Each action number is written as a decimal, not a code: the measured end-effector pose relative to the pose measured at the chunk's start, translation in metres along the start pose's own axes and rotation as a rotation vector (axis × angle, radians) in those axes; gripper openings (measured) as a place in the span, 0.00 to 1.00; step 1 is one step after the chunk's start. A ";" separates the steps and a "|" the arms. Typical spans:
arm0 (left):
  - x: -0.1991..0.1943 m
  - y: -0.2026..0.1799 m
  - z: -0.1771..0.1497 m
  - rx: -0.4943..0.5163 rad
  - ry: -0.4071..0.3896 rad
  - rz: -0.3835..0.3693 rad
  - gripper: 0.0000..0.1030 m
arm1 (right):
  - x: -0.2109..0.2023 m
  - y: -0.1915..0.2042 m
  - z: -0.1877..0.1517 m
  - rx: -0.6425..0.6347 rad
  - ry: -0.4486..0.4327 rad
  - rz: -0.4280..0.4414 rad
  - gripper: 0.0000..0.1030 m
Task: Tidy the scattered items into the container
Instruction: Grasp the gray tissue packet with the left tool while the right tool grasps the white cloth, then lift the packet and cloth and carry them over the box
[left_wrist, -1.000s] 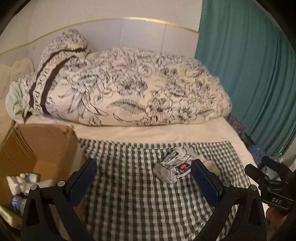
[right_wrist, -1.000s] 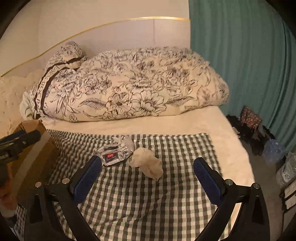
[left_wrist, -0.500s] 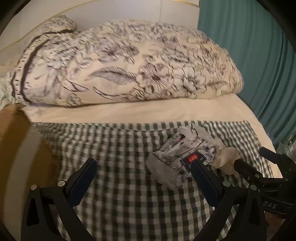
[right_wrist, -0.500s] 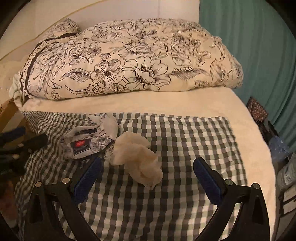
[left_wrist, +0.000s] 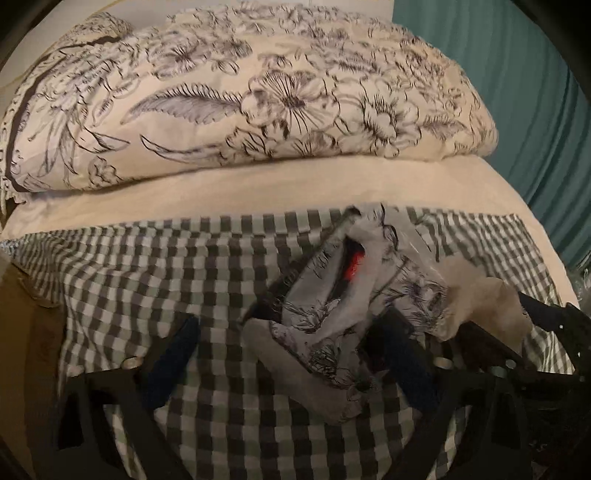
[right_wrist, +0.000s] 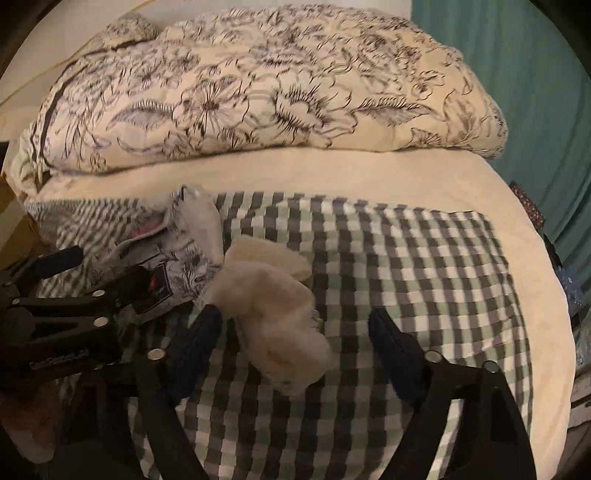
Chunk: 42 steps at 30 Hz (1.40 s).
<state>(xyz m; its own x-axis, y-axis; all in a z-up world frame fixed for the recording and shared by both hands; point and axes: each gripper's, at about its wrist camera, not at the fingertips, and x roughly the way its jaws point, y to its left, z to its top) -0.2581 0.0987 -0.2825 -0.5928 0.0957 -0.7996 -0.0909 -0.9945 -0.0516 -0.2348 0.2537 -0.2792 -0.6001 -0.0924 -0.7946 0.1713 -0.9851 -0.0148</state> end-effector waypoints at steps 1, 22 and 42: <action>0.003 -0.001 -0.001 0.006 0.009 -0.004 0.68 | 0.003 0.000 0.000 0.002 0.010 0.008 0.67; -0.068 0.013 0.000 0.005 -0.091 0.058 0.24 | -0.067 -0.021 0.004 0.169 -0.114 0.029 0.13; -0.240 0.069 -0.014 -0.051 -0.291 0.088 0.23 | -0.235 0.061 0.005 0.083 -0.378 0.104 0.13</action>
<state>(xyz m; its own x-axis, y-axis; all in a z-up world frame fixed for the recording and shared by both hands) -0.1112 0.0066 -0.1021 -0.8016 0.0094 -0.5978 0.0074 -0.9996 -0.0256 -0.0873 0.2150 -0.0908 -0.8309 -0.2239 -0.5094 0.1917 -0.9746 0.1157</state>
